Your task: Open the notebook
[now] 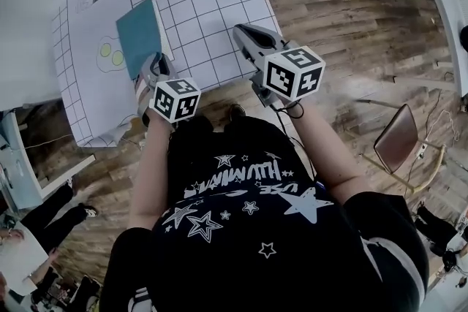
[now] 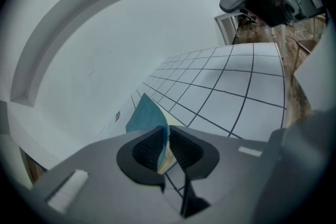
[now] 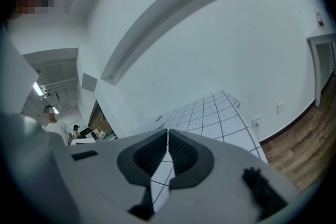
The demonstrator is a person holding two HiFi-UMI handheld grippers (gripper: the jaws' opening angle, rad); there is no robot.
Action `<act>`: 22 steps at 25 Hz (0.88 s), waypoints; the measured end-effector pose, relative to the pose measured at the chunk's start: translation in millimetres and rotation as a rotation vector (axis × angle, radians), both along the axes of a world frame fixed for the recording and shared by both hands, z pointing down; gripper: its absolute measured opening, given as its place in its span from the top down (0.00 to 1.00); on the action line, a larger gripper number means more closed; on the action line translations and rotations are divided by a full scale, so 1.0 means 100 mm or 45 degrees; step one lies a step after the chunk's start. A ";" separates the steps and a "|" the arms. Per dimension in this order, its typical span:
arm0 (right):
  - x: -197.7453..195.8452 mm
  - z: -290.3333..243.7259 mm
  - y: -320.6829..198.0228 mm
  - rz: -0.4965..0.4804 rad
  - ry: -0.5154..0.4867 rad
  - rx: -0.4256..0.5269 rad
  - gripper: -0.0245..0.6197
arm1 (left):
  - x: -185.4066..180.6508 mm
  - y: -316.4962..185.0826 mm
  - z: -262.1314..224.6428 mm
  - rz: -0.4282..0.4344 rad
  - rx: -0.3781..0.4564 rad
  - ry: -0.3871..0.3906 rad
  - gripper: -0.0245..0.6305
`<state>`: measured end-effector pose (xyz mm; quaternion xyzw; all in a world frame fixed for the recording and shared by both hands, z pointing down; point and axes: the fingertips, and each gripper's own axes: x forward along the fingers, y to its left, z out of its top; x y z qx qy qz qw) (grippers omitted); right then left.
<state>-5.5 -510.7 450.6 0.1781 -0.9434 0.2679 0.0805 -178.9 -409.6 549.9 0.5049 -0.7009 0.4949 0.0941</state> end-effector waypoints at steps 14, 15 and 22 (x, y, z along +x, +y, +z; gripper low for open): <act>-0.63 -0.16 0.21 -0.083 -0.003 0.023 0.94 | -0.78 0.64 -0.84 -0.212 0.327 0.176 0.91; -0.70 -0.18 0.24 -0.084 -0.003 0.027 0.94 | -0.85 0.70 -0.86 -0.232 0.353 0.212 0.91; -1.21 -0.29 0.47 -0.094 0.029 0.055 0.94 | -1.34 1.04 -0.86 -0.297 0.529 0.482 0.91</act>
